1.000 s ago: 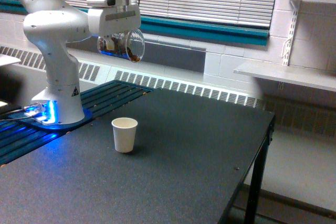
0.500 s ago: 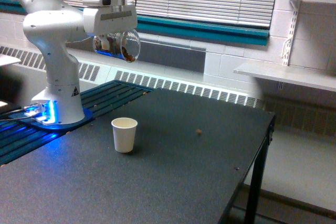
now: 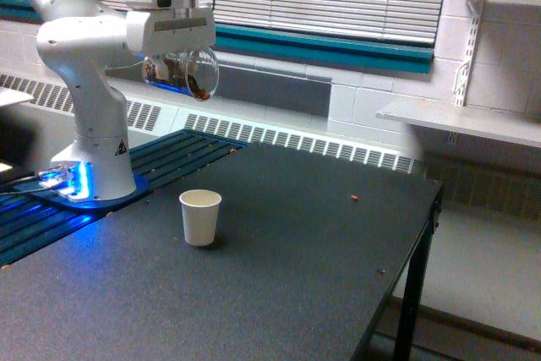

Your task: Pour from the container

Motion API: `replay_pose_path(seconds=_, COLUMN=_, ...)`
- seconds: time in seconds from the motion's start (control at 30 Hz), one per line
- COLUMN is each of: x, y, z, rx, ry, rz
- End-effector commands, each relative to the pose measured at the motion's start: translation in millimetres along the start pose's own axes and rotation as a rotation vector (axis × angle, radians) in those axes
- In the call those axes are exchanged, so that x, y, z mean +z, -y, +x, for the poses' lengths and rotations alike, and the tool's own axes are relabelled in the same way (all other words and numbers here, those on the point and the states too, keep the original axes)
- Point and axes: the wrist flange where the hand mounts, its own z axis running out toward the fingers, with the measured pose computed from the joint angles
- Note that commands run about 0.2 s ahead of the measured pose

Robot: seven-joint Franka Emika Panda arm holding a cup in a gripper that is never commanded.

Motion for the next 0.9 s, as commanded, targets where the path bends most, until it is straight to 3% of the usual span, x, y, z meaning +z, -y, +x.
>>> replay_pose_path(seconds=0.03, x=5.9, y=-6.3, z=-0.7, rx=0.008, ry=0.011, rz=-0.017)
replay_pose_path(seconds=0.9, x=15.0, y=-13.2, z=3.6, rx=0.008, ry=0.04, rz=-0.042)
